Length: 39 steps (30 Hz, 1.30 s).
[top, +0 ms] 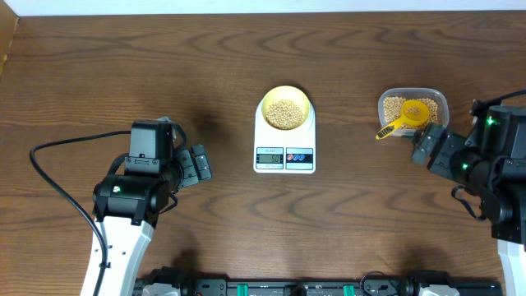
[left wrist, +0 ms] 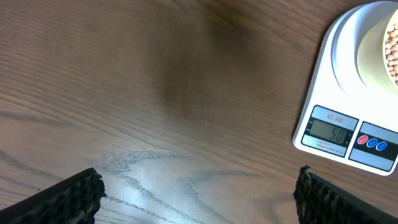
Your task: Scoop item into bowl and weigh 50g on scale
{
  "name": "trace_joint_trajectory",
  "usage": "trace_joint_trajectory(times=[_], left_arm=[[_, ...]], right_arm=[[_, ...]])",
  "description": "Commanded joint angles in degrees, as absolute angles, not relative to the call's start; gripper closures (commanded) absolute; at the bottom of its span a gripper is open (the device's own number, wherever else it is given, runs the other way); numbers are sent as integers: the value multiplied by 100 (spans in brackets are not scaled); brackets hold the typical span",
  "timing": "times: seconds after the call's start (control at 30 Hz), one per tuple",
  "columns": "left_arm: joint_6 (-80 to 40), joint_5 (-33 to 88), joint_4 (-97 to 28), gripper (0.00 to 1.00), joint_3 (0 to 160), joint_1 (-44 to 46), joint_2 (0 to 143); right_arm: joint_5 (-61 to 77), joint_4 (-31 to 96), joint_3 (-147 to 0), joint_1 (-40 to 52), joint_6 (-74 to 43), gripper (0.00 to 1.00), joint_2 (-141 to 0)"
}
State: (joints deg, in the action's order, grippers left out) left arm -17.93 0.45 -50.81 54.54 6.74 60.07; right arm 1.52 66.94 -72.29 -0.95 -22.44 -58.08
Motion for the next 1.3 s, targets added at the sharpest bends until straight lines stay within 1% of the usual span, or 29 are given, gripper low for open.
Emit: trace_joint_trajectory(times=[0.0, 0.23, 0.5, 0.63, 0.77, 0.93, 1.27], left_arm=[[-1741, -51, -5096, 0, 5448, 639, 6023], [-1741, -51, -5096, 0, 5448, 639, 6023], [-1741, -51, -5096, 0, 5448, 639, 6023], [-1741, -51, -5096, 0, 5448, 639, 6023], [-1741, -51, -5096, 0, 5448, 639, 6023], [-1741, -51, -5096, 0, 5448, 639, 6023], [-1741, -51, -5096, 0, 5448, 639, 6023]], right_arm=[[167, 6860, -7308, -32, -2283, 1, -5802], [165, 7017, -7308, -32, -1778, 1, -5798], [163, 6938, -7295, -32, -1772, 1, -5798], [141, 6713, -7091, -19, -1769, 1, -5507], [75, 6080, -6501, 82, -1769, 1, -4858], [75, 4984, -5358, 117, -1745, 1, -3865], [12, 2742, -3004, 117, -996, 1, -2447]])
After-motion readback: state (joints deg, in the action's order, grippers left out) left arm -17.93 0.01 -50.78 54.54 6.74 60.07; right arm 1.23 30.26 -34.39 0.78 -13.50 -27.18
